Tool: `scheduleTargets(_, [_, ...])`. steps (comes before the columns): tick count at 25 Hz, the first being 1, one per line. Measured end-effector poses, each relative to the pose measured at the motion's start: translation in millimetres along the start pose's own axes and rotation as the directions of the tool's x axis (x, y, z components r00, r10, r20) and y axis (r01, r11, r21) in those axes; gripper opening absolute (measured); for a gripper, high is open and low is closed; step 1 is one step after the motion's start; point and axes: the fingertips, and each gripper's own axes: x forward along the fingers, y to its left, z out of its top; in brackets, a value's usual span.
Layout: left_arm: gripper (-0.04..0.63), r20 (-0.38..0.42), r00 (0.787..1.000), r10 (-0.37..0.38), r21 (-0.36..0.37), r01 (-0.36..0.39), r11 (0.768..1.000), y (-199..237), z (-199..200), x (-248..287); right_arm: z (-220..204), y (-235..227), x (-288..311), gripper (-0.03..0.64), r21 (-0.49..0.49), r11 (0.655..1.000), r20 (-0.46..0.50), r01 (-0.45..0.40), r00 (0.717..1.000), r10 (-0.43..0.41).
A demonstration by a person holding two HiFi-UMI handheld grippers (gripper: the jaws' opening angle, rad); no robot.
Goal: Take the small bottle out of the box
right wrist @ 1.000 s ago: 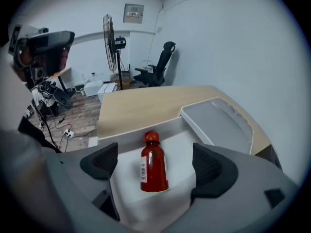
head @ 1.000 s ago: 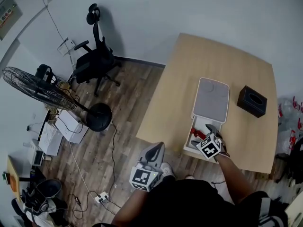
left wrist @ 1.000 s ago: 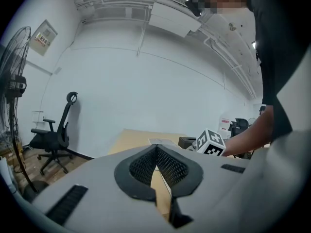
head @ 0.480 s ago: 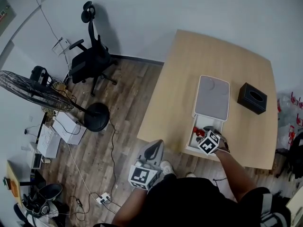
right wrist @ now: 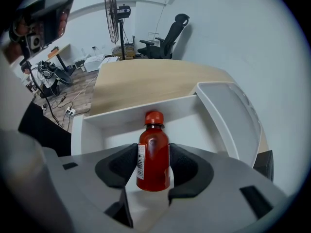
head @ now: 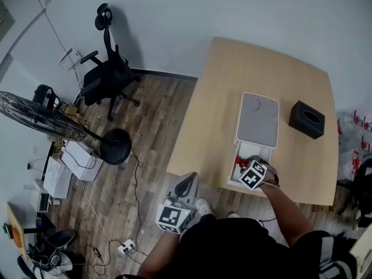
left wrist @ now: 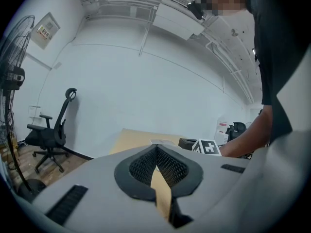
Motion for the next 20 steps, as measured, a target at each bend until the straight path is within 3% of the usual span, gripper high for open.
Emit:
scheduleTargets(13, [0.015,-0.003,0.999,-0.039,0.016,0.039,0.999,9,-2,-6,2,2,-17,0.209,0.085,0.990,0.080,0.115,0.989,-0.122])
scheduleTargets(20, [0.015,-0.001,0.997,-0.073,0.032,0.073,0.997,4,1,-2,14,-9,-45,0.209,0.117,0.972,0.169,0.204,0.960,-0.222])
